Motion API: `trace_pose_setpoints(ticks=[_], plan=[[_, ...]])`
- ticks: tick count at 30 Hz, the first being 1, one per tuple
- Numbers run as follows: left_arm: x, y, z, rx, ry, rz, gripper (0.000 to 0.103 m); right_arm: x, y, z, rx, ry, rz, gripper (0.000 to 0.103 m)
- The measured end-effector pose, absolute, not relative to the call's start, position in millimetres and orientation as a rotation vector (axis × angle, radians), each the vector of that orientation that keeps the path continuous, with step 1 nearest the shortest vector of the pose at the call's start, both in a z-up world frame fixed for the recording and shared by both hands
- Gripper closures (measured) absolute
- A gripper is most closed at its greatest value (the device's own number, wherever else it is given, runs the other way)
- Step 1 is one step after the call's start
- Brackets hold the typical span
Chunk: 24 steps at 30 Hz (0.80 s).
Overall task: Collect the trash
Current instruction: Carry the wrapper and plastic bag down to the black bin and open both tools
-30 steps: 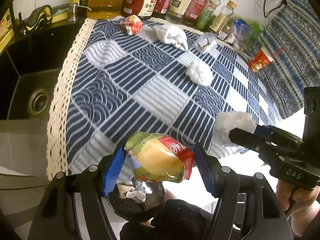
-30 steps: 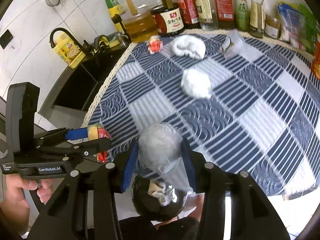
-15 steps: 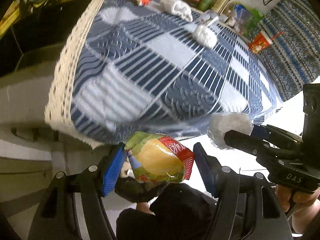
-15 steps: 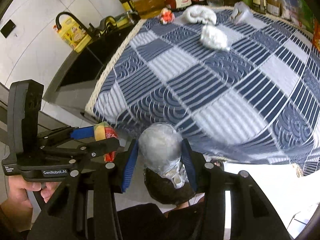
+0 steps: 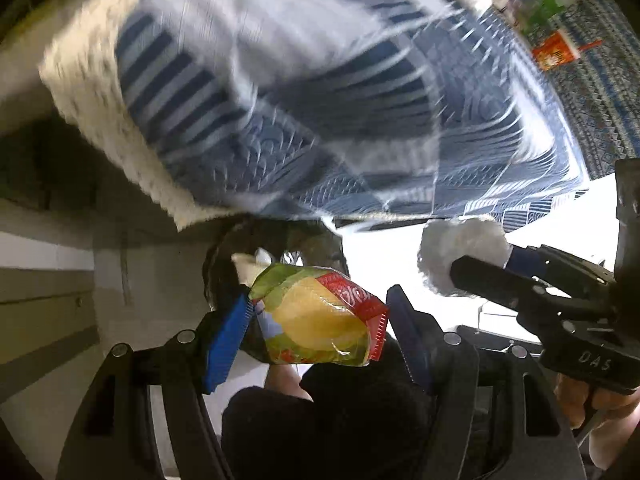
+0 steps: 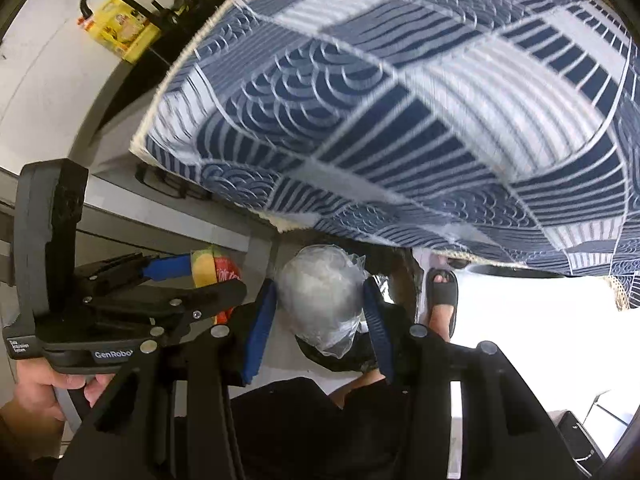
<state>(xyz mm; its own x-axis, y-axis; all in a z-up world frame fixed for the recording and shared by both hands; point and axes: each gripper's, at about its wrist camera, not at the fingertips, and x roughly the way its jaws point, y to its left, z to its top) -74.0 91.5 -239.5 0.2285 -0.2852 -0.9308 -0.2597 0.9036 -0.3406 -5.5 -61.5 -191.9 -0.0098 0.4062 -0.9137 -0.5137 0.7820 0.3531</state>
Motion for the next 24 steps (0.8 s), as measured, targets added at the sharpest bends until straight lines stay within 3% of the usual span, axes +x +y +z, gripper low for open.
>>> trace_pose_setpoints(ticks=[14, 22, 24], plan=[[-85, 95, -312, -0.503, 1.491, 0.037, 0.035, -9, -64, -254, -0.065, 1.541, 0.676, 0.058], [-83, 92, -324, -0.506, 1.520, 0.047, 0.034, -2, -63, -261, -0.021, 1.562, 0.689, 0.056], [-83, 93, -322, -0.479, 1.522, 0.092, 0.028, 0, -65, -259, 0.015, 1.565, 0.686, 0.045]])
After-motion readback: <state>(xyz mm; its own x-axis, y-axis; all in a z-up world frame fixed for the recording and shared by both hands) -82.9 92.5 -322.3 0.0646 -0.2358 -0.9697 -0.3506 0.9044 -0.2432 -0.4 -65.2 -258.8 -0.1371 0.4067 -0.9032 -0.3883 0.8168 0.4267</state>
